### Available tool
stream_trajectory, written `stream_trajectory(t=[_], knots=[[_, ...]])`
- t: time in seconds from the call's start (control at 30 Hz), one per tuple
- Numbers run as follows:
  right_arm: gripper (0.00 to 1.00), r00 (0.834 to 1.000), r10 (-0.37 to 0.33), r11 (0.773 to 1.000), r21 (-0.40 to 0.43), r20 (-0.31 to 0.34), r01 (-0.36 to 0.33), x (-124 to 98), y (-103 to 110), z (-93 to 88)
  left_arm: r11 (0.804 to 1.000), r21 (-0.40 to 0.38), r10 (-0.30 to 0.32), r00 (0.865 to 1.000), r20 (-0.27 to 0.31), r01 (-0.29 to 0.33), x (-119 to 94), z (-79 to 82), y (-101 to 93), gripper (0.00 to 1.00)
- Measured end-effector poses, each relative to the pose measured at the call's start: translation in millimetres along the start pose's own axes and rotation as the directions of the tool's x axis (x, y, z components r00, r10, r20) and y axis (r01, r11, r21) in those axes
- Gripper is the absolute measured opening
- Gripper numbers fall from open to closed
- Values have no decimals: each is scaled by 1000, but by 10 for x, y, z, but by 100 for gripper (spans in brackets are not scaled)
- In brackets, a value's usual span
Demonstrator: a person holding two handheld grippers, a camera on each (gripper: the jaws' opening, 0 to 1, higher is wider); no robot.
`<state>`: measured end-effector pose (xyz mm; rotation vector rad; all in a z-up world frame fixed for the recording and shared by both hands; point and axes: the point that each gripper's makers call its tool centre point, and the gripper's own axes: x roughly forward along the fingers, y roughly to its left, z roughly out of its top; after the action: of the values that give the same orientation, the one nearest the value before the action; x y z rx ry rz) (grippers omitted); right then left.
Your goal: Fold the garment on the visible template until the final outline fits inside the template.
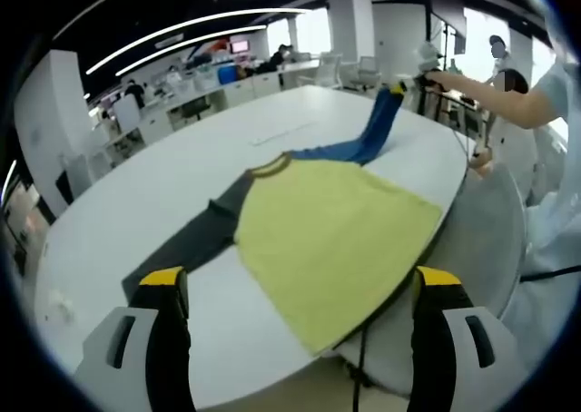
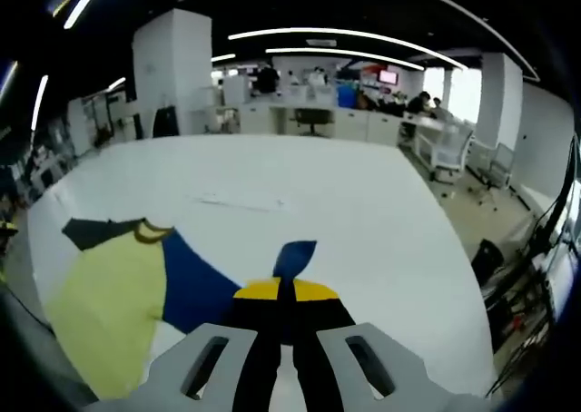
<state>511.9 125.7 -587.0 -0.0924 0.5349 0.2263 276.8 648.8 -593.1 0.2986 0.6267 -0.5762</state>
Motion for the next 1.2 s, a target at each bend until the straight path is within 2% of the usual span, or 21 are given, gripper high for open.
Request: stream_trajectory(t=[0.27,0.6,0.73,1.2], knots=[[3,995,92,996,-27,41,-91,56,473,290,1000,-4,-5,1000,2,5,-16,-32,40,100],[3,982,180,983,-48,61,-178,112,1002,487,1000,1,-10,1000,5,10,-36,-39,80,100],[3,973,215,976,-50,79,-211,79,1303,556,1000,2,-16,1000,1,16,-40,-60,88,100],[3,943,316,948,-64,108,-311,356,1753,905,1000,0,-16,1000,6,16,-49,-83,171,100]])
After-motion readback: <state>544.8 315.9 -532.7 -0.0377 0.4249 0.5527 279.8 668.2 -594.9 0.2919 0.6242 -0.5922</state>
